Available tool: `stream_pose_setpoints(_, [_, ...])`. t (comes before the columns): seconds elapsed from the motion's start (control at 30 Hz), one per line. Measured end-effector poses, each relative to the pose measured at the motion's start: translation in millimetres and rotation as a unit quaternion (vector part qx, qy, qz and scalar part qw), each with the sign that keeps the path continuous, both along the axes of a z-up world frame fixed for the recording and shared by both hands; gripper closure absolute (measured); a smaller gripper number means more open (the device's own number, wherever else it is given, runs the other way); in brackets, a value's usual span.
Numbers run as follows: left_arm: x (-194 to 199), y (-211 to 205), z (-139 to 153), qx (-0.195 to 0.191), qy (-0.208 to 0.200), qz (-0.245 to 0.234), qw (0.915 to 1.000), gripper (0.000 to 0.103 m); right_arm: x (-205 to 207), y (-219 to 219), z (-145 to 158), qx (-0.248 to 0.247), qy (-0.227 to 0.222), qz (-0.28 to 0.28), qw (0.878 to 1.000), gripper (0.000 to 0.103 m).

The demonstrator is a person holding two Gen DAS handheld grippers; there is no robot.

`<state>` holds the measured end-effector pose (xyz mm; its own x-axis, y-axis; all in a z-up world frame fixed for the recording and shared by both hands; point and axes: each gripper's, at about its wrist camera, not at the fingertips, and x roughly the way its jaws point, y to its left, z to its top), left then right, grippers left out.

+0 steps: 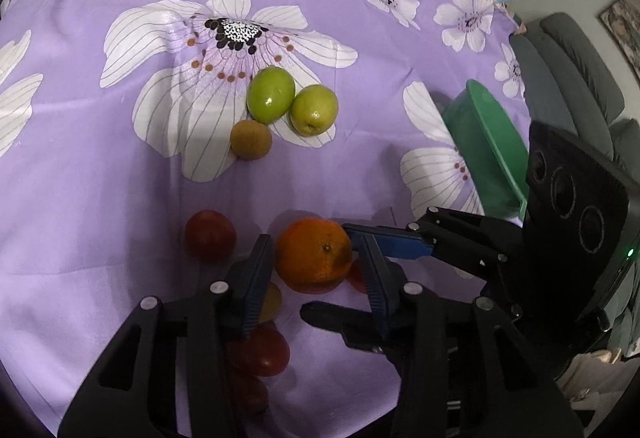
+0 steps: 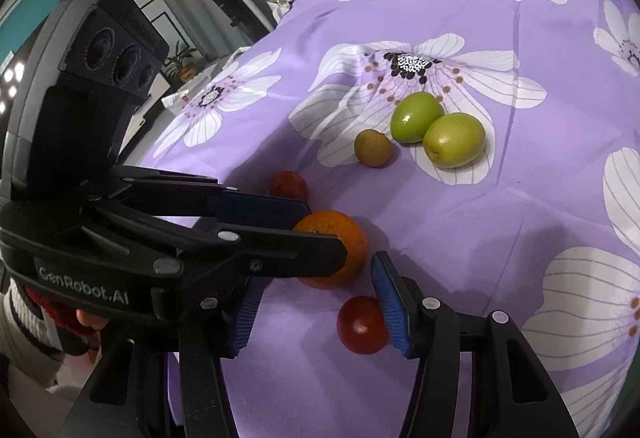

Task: Organize fruits
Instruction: 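Grasp the second orange with the left gripper, then carry the orange over the bowl with the left gripper while the right gripper brings the bowl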

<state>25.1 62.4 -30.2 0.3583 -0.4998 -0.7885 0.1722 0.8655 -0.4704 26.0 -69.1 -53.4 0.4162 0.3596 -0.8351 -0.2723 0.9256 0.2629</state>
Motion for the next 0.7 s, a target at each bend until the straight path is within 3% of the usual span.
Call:
stream_pose_setpoints(0.2, [1.8, -2.1, -2.2, 0.019, 0.0, -0.005, 0.9998, 0.062, 3.1, 1.3, -2.5, -0.012, 0.008, -0.001, 1.0, 0.058])
stream_pose_setpoints(0.7, [-5.4, -10.4, 5.9, 0.018, -0.015, -0.004, 0.9997, 0.062, -6.5, -2.7, 3.6, -0.01, -0.012, -0.013, 1.0, 0.059])
